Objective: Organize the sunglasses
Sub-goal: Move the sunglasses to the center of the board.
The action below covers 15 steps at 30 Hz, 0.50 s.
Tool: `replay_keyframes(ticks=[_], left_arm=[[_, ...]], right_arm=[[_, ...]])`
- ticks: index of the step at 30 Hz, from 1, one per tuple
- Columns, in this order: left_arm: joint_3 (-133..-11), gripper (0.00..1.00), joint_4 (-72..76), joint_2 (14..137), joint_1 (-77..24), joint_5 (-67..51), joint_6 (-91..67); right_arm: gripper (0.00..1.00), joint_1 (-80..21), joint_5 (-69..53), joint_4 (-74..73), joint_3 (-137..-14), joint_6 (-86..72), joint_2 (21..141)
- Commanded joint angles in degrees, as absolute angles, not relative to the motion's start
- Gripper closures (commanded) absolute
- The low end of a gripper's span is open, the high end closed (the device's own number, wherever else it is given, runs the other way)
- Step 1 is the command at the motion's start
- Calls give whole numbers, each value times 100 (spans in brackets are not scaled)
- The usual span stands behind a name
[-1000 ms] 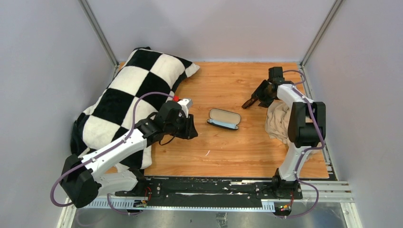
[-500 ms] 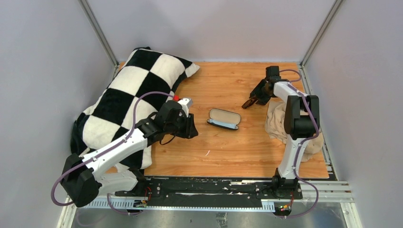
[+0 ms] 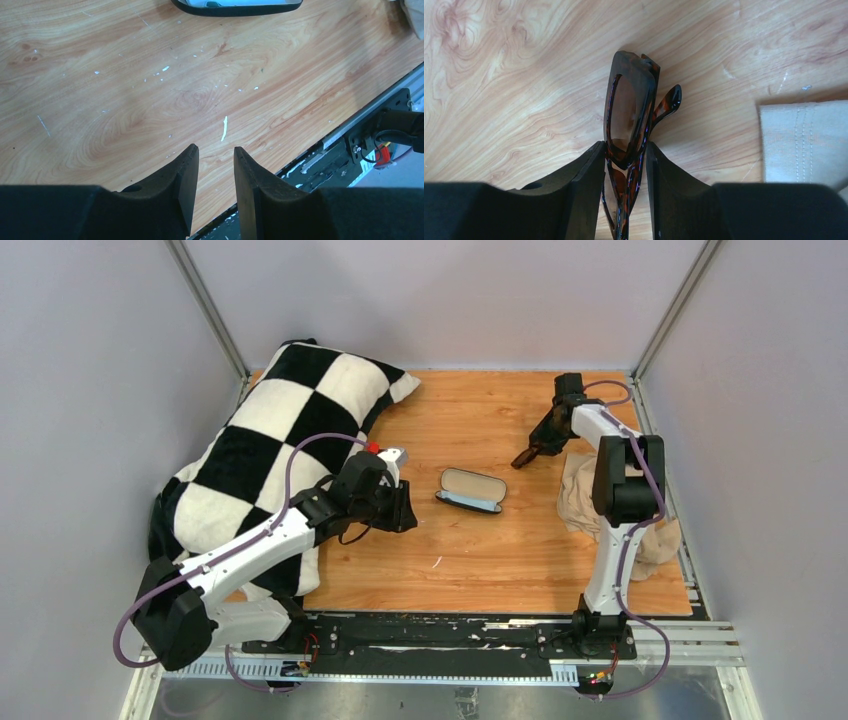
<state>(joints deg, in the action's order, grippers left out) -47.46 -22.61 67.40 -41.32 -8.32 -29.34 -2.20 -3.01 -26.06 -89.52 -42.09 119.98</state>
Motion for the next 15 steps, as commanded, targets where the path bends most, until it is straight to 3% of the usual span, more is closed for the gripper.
replay_keyframes(ticks=[1,15], left_arm=[[-4731,62,-2212,6681,-4104,-743,-2913],[-4740,62,-2157,6722,-4105,-899,-3019]], right_arm=[[61,-301,-148,-2989,-9044,-3956,12124],[60,-337,-1104,-2899,-7391,-2264,10847]])
